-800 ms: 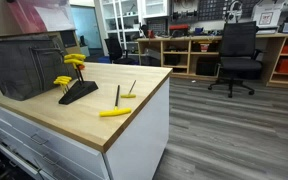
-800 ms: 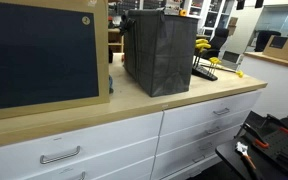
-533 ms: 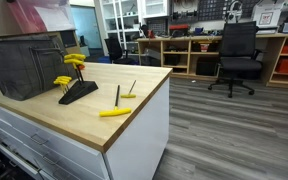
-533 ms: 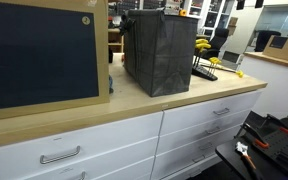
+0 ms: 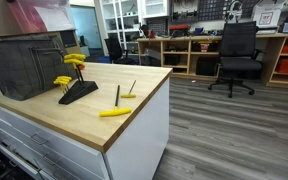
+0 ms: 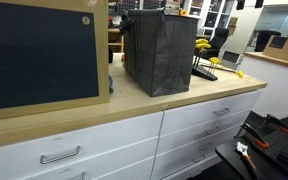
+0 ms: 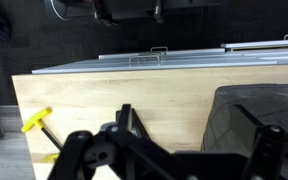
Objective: Move the object from where it was to the counter
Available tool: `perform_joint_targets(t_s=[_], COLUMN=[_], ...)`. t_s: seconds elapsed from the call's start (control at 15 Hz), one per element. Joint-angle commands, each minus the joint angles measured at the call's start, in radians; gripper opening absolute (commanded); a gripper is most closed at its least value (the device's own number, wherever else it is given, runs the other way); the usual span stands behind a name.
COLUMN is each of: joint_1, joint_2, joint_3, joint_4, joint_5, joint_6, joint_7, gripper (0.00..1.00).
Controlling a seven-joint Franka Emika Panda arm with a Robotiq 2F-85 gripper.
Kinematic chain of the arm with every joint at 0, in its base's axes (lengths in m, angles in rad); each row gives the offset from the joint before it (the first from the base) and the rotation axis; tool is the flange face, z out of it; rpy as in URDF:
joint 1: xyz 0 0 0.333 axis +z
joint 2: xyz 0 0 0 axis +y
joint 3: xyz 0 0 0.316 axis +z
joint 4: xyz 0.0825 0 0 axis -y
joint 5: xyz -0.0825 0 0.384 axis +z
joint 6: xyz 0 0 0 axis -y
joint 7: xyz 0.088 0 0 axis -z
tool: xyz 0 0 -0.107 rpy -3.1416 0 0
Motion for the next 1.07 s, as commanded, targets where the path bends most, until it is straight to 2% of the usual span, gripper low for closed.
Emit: perform_joint_targets(t_s=[0.0, 0.6, 1.0], joint_1=[-0.008, -0.013, -0.048], joint_2=[0.001, -0.005, 0.067], joint_3=[0.006, 0.0, 0.001], joint_4=[0.003, -0.004, 0.069], joint_5=[0.002, 0.007, -0.006], joint_6=[-0.002, 0.016, 0.086], joint_7=[-0.002, 0.005, 0.043], gripper=[1.0, 1.0, 1.0])
